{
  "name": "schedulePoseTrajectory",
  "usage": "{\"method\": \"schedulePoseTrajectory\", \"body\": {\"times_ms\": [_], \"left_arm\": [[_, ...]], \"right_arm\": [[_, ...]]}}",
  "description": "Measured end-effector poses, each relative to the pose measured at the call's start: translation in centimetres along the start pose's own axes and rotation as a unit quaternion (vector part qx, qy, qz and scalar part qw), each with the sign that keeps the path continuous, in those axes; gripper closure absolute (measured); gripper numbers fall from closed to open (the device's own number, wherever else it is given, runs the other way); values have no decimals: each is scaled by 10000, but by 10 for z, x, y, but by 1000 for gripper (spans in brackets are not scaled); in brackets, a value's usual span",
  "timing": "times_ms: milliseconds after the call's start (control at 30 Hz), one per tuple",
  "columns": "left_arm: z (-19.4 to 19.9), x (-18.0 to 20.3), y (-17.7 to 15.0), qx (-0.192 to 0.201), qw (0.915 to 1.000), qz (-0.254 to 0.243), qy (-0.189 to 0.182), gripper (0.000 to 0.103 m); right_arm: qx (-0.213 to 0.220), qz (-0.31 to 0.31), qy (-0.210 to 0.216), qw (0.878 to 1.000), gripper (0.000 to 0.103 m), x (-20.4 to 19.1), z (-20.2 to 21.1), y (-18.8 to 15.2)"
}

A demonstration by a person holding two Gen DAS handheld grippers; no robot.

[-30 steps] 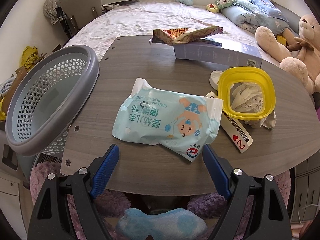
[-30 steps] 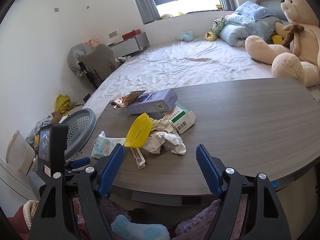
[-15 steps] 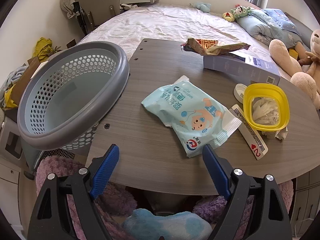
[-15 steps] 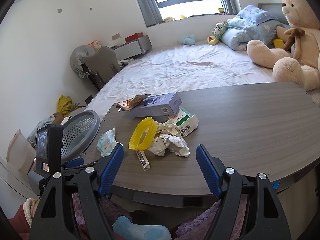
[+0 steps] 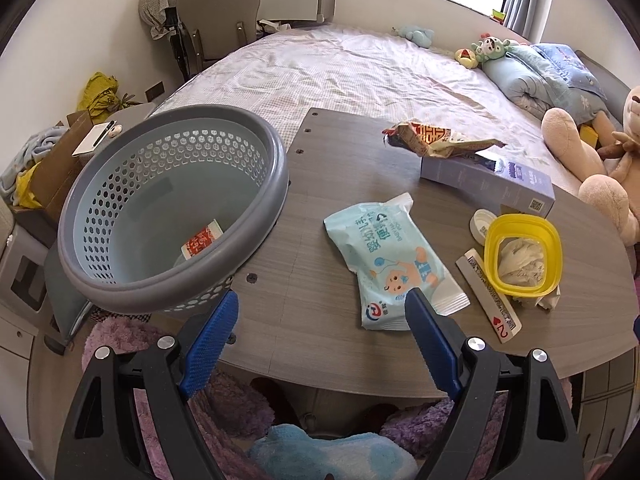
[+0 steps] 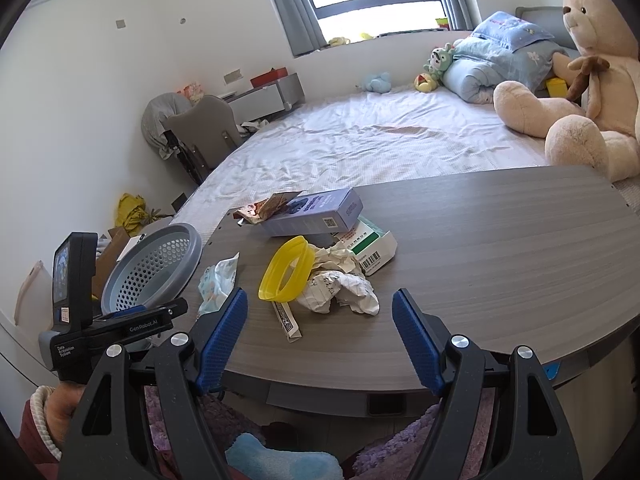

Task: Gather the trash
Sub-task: 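Move both tools back over the table toward the wipes packet and yellow lid, then grasp the blue wipes packet with the left tool while the right tool grasps the yellow lid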

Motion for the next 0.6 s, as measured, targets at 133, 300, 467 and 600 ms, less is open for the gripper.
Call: {"method": "schedulePoseTrajectory", "body": {"times_ms": [133, 300, 467, 600], "left_arm": [[-2, 11, 15, 6, 9999, -19, -121, 21], [-19, 29, 26, -138, 9996, -132, -208, 21], [-37, 37, 29, -332, 9991, -178, -176, 21], [-47, 39, 29, -449, 9986, -209, -199, 21]], "right_arm": [[-38, -11, 28, 10000, 30, 1, -3, -2], [-53, -90, 14, 9999, 30, 8, -5, -4], [-87, -222, -34, 9997, 30, 21, -9, -6], [-148, -294, -73, 9994, 30, 28, -14, -8]]}}
Point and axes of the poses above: each gripper's, at about its wrist camera, not at the fingertips, and z roughly against the way its jaws point, x to its right, y to its top, the point moved 3 cm from there along -z, roughly the way its jaws point, and after that the axes turned 5 degrees about y, right-handed, at the moved point
